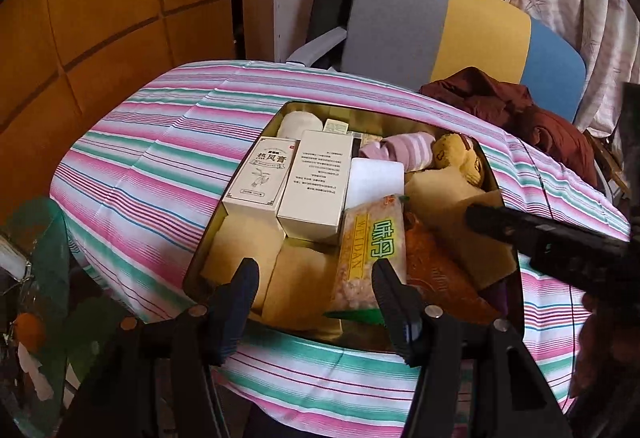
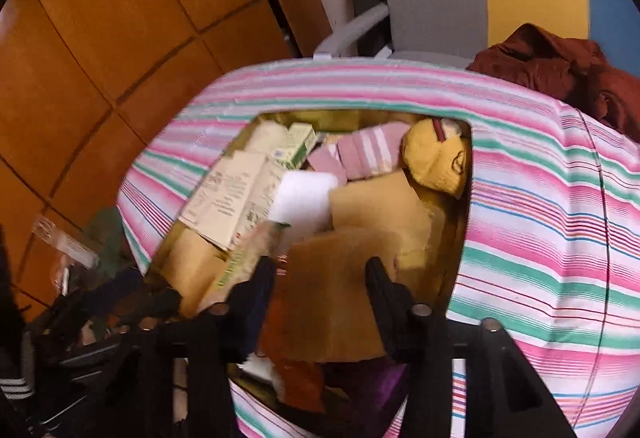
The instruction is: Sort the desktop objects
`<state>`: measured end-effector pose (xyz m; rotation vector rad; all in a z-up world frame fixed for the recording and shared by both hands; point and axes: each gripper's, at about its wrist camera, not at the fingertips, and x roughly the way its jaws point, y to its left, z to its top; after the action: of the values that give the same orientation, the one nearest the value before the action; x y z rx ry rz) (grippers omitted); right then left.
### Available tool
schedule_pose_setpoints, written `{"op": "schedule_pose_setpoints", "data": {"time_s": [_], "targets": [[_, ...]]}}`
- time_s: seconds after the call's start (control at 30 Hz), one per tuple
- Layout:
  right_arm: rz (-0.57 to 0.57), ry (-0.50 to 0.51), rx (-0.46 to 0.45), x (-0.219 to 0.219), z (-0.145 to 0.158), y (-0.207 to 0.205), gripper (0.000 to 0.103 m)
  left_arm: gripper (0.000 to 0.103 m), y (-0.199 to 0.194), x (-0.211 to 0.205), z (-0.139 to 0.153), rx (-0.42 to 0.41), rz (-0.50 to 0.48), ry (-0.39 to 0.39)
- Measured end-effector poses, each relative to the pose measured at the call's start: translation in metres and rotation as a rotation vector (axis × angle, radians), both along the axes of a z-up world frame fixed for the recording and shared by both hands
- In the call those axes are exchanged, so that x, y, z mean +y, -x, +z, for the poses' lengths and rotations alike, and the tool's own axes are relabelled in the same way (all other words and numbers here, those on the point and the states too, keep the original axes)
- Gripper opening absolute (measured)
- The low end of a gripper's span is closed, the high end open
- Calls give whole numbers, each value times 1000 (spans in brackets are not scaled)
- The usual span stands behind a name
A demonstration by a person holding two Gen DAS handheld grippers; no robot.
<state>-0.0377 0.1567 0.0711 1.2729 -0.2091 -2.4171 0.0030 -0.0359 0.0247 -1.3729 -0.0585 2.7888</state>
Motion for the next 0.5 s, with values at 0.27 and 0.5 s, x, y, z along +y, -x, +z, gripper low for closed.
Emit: {"op": "schedule_pose_setpoints", "data": {"time_s": [0.27,0.5], "targets": [[-37,-102,181,-3,31,-33,103,59,-4,-3,-4,-19,16,12],[-59,-189,256,-18,42,-49,103,59,-12,2,2,-14,22,93]]}}
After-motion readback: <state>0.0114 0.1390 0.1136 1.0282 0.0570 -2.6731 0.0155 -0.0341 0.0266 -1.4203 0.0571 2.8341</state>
